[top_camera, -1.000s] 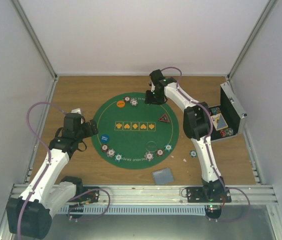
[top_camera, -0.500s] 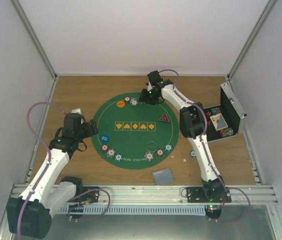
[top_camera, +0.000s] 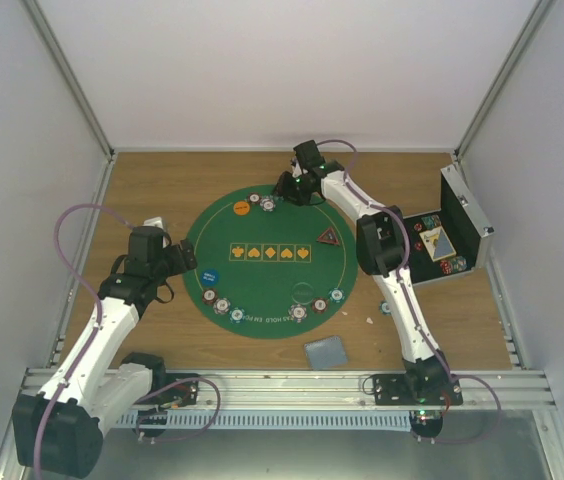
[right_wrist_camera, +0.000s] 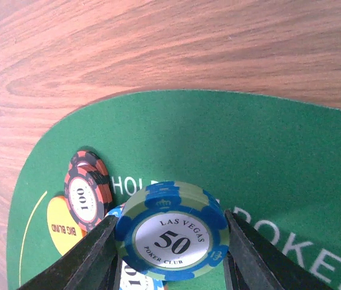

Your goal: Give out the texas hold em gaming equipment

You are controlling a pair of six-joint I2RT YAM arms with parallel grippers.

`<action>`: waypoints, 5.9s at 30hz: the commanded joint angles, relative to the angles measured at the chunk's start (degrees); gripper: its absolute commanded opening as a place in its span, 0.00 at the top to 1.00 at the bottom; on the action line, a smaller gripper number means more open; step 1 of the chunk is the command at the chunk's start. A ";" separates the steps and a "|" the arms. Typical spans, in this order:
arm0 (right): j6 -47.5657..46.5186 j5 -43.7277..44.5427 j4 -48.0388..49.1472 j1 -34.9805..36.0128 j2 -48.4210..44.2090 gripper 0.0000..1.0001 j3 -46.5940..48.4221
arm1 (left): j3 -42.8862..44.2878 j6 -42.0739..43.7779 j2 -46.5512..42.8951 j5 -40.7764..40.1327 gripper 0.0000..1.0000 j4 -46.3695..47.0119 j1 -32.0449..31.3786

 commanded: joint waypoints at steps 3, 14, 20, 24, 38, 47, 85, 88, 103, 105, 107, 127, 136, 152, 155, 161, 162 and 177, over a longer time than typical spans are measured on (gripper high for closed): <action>2.11 0.64 0.41 0.47 4.32 0.71 -0.23 | -0.72 -0.50 -0.20 -0.65 0.06 1.63 -0.54; 2.23 0.27 1.27 0.44 4.24 0.48 -0.21 | -0.74 -0.58 -0.29 -0.82 0.06 1.55 -0.65; 2.37 0.29 1.93 0.43 3.99 0.33 -0.29 | -0.65 -0.59 -0.22 -0.83 0.06 1.48 -0.65; 2.24 0.97 1.78 0.43 3.45 0.25 -0.59 | -0.63 -0.59 -0.29 -0.89 0.06 1.42 -0.73; -6.24 10.69 3.96 -2.34 -11.34 0.07 -8.29 | -0.62 -0.29 -1.14 -1.54 0.06 1.46 -0.76; -19.57 15.13 5.44 -4.28 -34.49 0.04 -29.79 | -2.03 1.67 -1.20 3.58 0.10 4.77 -1.74; -22.50 4.16 3.97 -23.04 -89.51 0.00 -79.94 | 24.57 20.32 49.38 15.88 0.01 4.97 -63.01; -22.84 4.19 3.70 -23.04 -89.35 0.00 -80.33 | 25.32 20.58 50.50 15.59 0.01 4.81 -63.91; -21.86 4.62 5.06 -23.13 -89.33 0.00 -82.37 | 27.02 21.78 53.85 10.79 0.01 1.89 -66.87; -21.81 4.59 5.19 -23.10 -89.15 0.00 -82.37 | 27.58 21.55 54.25 9.86 0.01 1.45 -66.92; -21.76 4.58 5.15 -23.11 -89.02 0.00 -82.38 | 27.96 21.03 54.54 8.98 0.03 1.23 -66.98; -21.23 5.22 5.76 -23.10 -89.47 0.00 -83.19 | 29.83 21.47 58.17 3.77 0.22 -2.28 -68.45; -20.93 5.31 5.76 -23.13 -89.42 0.00 -83.45 | 30.66 21.73 59.67 3.93 0.15 -3.89 -69.03; -21.68 6.64 2.15 -23.13 -90.44 0.00 -82.48 | 30.20 21.25 59.62 3.59 0.34 -4.10 -69.20; -21.89 6.65 0.86 -23.13 -91.08 0.00 -83.05 | 30.03 21.29 59.48 3.63 0.39 -3.84 -69.20; -21.04 5.87 -0.21 -23.11 -92.32 0.00 -84.62 | 30.01 21.47 59.32 4.02 0.42 -3.50 -69.20; -20.82 5.71 -0.37 -23.14 -92.42 0.00 -84.80 | 29.98 21.47 59.11 4.03 0.43 -3.47 -69.18; -20.22 -1.15 -7.09 -23.13 -91.69 0.00 -87.52 | 24.61 19.51 46.67 2.25 0.44 2.89 -66.60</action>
